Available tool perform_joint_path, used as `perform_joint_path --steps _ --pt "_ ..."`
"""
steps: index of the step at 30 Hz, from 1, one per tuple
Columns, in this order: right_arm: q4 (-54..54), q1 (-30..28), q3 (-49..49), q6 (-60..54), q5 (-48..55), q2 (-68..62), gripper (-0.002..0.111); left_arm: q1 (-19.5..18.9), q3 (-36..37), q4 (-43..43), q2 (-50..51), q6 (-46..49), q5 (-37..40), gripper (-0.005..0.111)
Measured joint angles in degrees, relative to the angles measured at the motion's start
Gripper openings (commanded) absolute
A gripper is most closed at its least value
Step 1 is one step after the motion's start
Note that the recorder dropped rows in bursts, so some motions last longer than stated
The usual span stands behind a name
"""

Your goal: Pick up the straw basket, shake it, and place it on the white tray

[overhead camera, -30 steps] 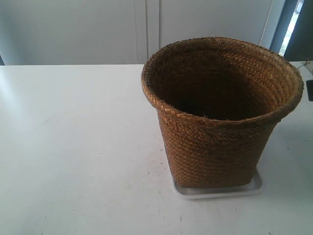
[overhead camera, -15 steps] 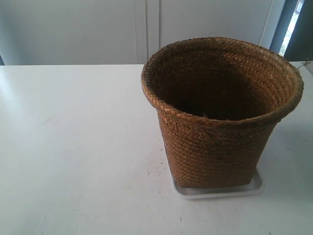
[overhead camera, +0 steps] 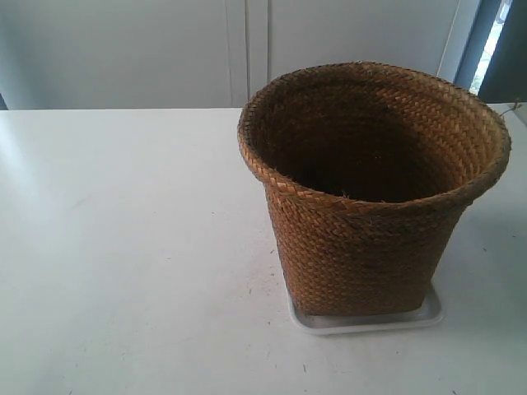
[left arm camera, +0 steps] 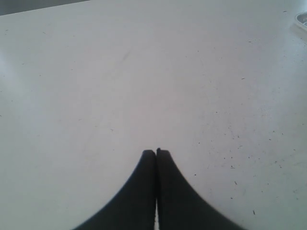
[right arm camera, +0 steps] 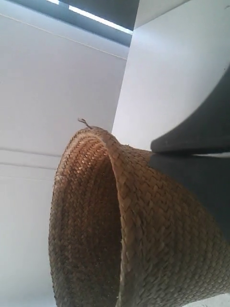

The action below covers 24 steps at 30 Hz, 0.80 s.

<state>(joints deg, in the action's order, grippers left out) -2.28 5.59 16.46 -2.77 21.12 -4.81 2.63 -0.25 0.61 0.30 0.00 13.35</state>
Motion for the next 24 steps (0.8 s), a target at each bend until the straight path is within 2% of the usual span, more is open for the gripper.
perform_joint_path --steps 4,10,24 --pt "0.0 0.0 -7.32 1.23 -5.55 3.38 0.0 0.0 0.0 0.0 0.0 0.0 0.0 0.0" --pt "0.0 0.0 -15.2 1.59 -7.49 4.28 0.0 0.0 0.0 0.0 0.0 0.0 0.0 0.0" --pt "0.0 0.0 -16.06 1.68 -1.58 4.44 0.0 0.0 0.0 0.0 0.0 0.0 0.0 0.0"
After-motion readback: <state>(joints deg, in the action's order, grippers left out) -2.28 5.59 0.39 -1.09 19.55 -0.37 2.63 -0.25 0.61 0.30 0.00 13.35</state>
